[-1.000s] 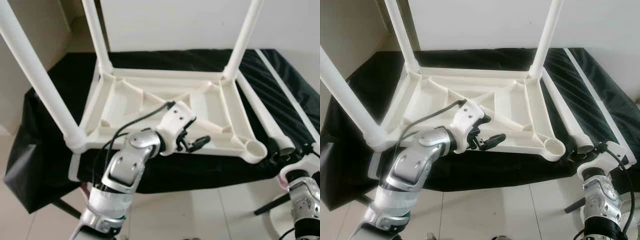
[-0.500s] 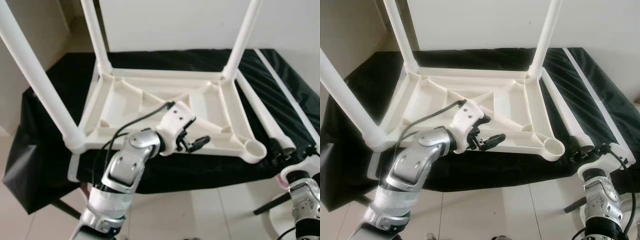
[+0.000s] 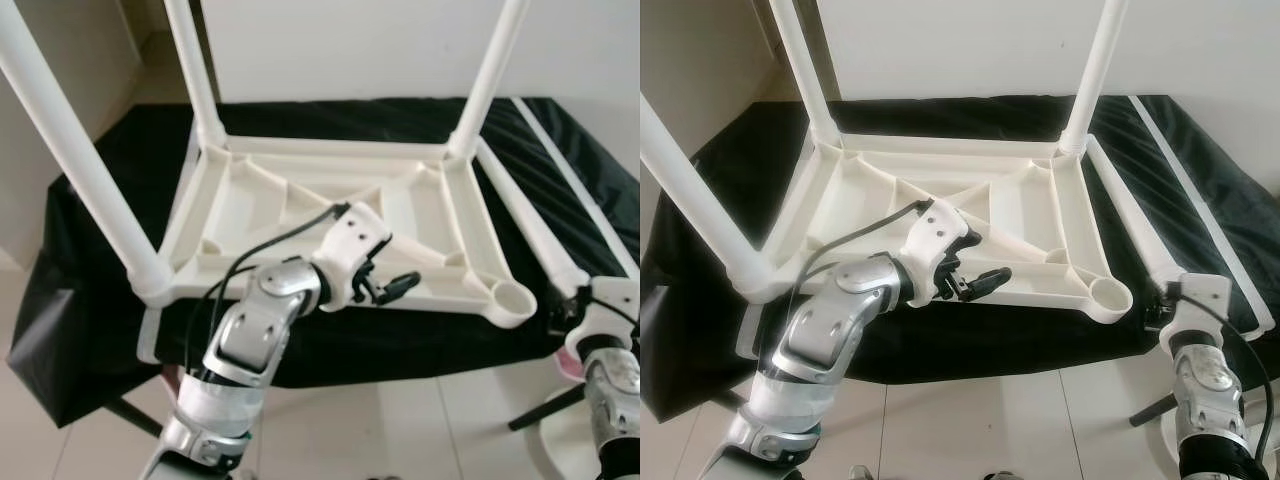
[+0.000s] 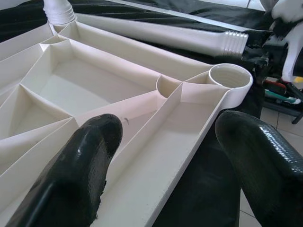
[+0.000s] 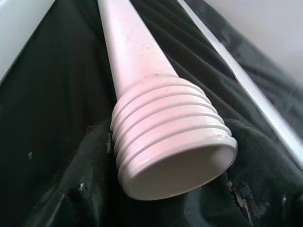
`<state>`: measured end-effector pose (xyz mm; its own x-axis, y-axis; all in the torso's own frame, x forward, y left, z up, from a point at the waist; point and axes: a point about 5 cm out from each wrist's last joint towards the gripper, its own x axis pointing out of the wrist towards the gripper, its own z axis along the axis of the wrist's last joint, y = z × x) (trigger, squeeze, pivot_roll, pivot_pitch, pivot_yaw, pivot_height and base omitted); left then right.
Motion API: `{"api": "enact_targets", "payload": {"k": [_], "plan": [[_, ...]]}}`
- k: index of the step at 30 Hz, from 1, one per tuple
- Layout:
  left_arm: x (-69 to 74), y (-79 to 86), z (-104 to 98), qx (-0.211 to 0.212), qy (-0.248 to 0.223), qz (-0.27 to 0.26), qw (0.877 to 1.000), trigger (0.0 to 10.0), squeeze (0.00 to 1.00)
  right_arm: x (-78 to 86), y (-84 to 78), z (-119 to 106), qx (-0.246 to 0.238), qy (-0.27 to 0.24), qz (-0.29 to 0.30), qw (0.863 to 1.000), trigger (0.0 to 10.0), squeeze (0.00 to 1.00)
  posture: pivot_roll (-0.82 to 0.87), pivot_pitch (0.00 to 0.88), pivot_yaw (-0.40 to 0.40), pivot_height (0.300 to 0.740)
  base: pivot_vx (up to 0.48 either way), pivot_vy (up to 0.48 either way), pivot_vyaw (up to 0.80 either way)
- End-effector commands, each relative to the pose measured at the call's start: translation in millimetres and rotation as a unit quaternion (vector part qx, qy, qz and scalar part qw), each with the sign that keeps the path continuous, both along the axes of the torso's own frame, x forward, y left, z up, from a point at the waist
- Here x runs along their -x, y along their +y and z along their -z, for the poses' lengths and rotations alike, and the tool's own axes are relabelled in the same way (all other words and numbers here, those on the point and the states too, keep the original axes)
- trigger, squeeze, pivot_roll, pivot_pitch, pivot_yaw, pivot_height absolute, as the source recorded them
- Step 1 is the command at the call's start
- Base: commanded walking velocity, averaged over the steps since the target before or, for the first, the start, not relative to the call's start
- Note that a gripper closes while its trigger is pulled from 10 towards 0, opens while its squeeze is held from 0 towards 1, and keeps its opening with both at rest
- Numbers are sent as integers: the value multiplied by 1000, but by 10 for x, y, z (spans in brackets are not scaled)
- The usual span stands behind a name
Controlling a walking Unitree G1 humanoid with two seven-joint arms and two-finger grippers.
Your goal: Building children table
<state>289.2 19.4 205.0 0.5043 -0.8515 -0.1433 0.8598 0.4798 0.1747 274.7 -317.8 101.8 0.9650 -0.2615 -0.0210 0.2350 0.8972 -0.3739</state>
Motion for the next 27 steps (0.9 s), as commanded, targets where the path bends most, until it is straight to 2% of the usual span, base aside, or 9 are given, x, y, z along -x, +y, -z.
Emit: {"api": "enact_targets", "payload": {"k": [1, 4, 6, 10, 11, 17, 18, 26, 27], "plan": [[-30, 4, -37, -1, -17, -40, 999, 10000, 0, 54, 30, 159, 37, 46, -7, 998, 10000, 0, -47, 51, 0, 740, 0, 0, 0], [-30, 5, -35, -2, -17, -40, 999, 10000, 0, 53, 43, 172, 60, 53, -11, 997, 10000, 0, -47, 52, 1, 740, 0, 0, 0], [-27, 7, -34, -3, -18, -39, 999, 10000, 0, 53, 65, 188, 114, 68, -25, 991, 10000, 0, -47, 50, 3, 740, 0, 0, 0], [-27, 9, -33, -4, -18, -39, 999, 10000, 0, 57, 70, 199, 151, 75, -29, 985, 10000, 0, -46, 50, 2, 740, 0, 0, 0], [-27, 9, -36, -4, -19, -39, 999, 10000, 0, 66, 71, 212, 178, 82, -35, 980, 10000, 0, -46, 49, 3, 740, 0, 0, 0], [-24, 7, -41, -4, -20, -38, 999, 10000, 0, 78, 64, 233, 182, 85, -29, 979, 10000, 0, -47, 49, 6, 740, 0, 0, 0], [-24, 7, -42, -4, -20, -37, 999, 10000, 0, 80, 64, 245, 182, 84, -27, 979, 10000, 1000, -47, 50, 5, 740, 0, 0, 0], [-26, 15, -49, -5, -21, -39, 999, 10000, 0, 97, 62, 280, 153, 68, -13, 986, 10000, 1000, -42, 56, 6, 740, 0, 0, 0], [-27, 17, -50, -5, -21, -39, 999, 10000, 0, 99, 70, 271, 127, 57, -12, 990, 10000, 0, -41, 58, 7, 740, 0, 0, 0]]}}
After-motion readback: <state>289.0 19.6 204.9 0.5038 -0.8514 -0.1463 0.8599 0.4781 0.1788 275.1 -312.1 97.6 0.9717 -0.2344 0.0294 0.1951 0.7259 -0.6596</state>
